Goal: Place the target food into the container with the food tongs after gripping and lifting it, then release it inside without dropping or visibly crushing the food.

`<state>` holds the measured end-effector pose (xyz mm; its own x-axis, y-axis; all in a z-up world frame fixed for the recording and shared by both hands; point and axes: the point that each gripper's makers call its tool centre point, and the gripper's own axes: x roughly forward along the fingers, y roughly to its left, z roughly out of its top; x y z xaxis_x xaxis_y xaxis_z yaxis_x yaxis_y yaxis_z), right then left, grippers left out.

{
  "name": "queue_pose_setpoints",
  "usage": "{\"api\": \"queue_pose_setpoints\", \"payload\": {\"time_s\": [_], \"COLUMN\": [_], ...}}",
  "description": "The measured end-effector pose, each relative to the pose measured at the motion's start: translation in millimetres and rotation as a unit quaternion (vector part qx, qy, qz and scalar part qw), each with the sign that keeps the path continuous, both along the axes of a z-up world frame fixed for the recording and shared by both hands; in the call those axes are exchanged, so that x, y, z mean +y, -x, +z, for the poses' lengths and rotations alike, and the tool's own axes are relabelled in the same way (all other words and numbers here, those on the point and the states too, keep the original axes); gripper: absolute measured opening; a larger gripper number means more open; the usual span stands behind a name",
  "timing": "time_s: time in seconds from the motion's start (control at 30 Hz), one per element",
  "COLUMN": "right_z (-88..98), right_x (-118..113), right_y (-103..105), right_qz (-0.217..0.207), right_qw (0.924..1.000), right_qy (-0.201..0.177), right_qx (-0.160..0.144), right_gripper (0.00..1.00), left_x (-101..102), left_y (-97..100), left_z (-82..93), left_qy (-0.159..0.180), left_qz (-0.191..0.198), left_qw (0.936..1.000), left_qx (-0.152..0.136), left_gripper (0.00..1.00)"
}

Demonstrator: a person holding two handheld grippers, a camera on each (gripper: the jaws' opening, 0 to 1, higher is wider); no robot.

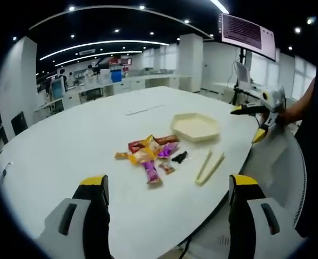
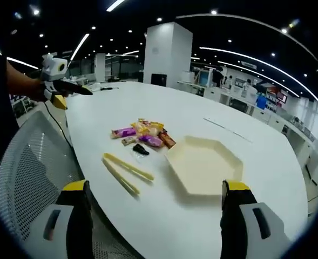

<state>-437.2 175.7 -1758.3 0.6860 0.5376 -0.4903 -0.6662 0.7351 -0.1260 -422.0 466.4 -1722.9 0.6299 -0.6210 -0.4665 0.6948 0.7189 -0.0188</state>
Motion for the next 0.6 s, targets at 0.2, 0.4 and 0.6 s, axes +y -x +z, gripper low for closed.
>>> {"api": "queue_pose_setpoints", "payload": {"time_s": [0.2,0.4,0.6], "right_z": [-0.7,-3.5,-2.7], "right_x": [-1.7,-7.2,-12.6], "right_y": [-2.7,-4.5,-6.0], "right_qz": [0.004,-0.007,-0.023], "right_qw": [0.9994,0.9989,0.998], "right_qy": [0.026,0.041,0.054], "right_qx": [-0.025,-0.022,-0.024], "right_gripper": [1.0,1.0,1.0], "left_x": [13.8,28.5,42.8], "left_y": [3.2,1.8,-10.3], "left_z": [-0.4,-3.8,-7.2], "left_qy": [-0.006,0.0,0.008], "left_qz": [-0.02,-0.035,-0.052], "left_qw": [0.9998,0.9994,0.9985], "left_qx": [0.005,0.003,-0.011], "left_gripper": [0.89,0.98,0.99]}}
